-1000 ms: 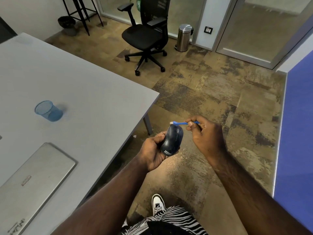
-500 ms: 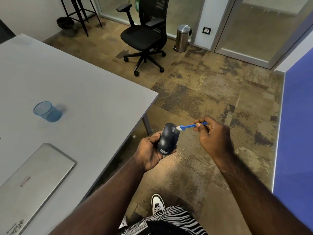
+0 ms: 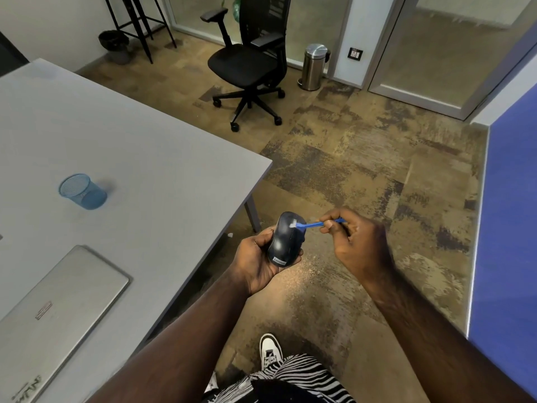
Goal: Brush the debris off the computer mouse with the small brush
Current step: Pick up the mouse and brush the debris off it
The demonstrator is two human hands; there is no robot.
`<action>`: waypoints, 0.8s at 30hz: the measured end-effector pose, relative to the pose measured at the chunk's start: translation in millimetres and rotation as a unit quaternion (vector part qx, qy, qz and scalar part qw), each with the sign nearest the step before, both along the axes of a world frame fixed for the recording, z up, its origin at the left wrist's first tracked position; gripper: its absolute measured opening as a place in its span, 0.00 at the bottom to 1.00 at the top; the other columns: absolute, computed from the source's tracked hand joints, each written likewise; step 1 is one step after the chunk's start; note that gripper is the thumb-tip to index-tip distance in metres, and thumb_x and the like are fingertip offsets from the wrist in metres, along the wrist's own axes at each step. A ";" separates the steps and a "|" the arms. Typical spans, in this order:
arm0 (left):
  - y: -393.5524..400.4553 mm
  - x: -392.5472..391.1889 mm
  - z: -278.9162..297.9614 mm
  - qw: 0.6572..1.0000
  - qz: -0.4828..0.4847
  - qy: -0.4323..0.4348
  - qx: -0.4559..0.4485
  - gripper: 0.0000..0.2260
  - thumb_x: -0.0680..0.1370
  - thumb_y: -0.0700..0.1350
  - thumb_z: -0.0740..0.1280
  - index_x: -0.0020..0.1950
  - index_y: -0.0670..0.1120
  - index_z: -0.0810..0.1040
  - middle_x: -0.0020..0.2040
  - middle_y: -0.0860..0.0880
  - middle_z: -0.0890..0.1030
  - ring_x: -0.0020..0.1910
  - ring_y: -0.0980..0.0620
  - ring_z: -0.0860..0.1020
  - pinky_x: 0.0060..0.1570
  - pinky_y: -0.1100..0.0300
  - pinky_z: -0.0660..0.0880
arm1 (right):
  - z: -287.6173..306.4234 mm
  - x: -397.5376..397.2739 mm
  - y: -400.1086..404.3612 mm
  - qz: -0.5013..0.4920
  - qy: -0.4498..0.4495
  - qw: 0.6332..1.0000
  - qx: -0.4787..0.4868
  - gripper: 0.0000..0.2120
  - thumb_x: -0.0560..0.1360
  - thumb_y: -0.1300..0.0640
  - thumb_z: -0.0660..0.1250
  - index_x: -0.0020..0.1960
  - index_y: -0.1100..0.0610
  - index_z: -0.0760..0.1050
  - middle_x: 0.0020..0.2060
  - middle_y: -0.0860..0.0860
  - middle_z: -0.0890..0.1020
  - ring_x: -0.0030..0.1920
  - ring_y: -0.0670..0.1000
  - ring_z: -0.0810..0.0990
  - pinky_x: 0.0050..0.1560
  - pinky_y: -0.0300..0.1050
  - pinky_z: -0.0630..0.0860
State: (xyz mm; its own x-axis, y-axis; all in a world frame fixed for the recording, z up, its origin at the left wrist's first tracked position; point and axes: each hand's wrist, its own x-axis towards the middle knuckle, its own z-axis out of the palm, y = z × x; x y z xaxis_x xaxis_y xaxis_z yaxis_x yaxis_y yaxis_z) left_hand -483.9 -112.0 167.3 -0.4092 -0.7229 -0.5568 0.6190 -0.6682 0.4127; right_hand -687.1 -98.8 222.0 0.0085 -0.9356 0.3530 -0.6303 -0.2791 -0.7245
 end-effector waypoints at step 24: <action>0.7 4.3 11.9 0.999 0.005 0.043 0.029 0.21 0.80 0.43 0.51 0.70 0.38 0.69 0.63 0.29 0.76 0.53 0.32 0.79 0.55 0.42 0.77 | -1.6 -5.2 -1.4 -0.006 -0.045 0.999 -0.009 0.08 0.77 0.56 0.65 0.53 0.46 0.78 0.37 0.43 0.85 0.39 0.44 0.86 0.34 0.48 0.83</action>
State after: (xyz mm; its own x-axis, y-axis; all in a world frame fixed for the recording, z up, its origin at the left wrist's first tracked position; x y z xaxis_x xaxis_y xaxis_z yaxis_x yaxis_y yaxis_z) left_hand -479.6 -111.4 179.2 -0.4502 -0.6946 -0.5612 0.6569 -0.6833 0.3187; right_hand -692.3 -100.2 220.4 -0.0352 -0.9288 0.3689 -0.5662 -0.2857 -0.7732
